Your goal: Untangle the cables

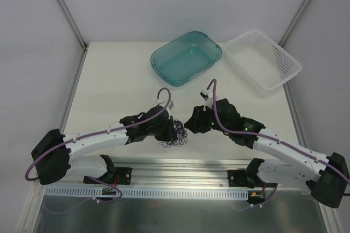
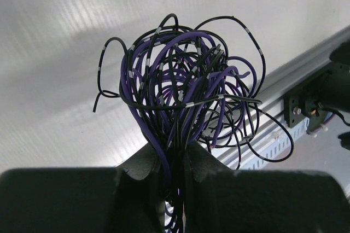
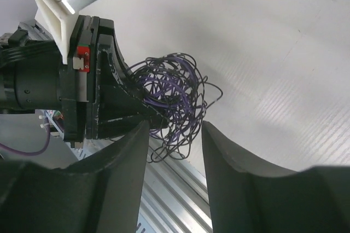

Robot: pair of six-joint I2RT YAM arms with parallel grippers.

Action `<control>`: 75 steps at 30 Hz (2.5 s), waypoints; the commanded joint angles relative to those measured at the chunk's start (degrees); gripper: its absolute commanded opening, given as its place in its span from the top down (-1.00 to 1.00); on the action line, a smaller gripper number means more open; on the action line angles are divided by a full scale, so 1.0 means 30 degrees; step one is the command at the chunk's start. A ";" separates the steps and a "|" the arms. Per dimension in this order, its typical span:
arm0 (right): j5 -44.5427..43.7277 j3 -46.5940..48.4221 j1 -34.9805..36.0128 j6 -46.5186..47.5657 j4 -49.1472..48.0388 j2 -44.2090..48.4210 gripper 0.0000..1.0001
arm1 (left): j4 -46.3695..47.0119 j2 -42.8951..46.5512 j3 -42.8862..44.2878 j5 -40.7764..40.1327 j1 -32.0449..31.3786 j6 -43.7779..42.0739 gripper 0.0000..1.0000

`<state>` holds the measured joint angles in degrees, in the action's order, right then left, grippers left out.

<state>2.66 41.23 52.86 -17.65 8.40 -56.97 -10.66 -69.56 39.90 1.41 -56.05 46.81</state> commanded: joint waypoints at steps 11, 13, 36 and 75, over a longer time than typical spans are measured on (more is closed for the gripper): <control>0.1752 -0.0296 0.0368 0.1753 -0.1685 0.0357 0.49 | 0.1325 -0.0397 0.1465 0.2255 -0.0856 -0.1891 1.00; 0.1926 -0.0414 0.0485 0.1752 -0.1805 0.0299 0.49 | 0.1325 -0.0630 0.1728 0.2459 -0.1003 -0.1979 1.00; -0.7123 -0.1293 -0.0362 0.1110 0.4344 0.4484 0.99 | 0.1238 0.3110 -0.0730 -0.0146 -0.1150 -0.5024 0.98; -1.2603 0.7931 -0.7630 0.4827 1.2841 0.5807 0.99 | -0.2161 0.4175 -0.3693 -0.8585 0.8574 0.0687 0.57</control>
<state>-29.21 59.61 31.09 -8.03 44.58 -39.86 -13.98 -55.16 26.65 -20.82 -33.01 50.11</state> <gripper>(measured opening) 0.012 0.216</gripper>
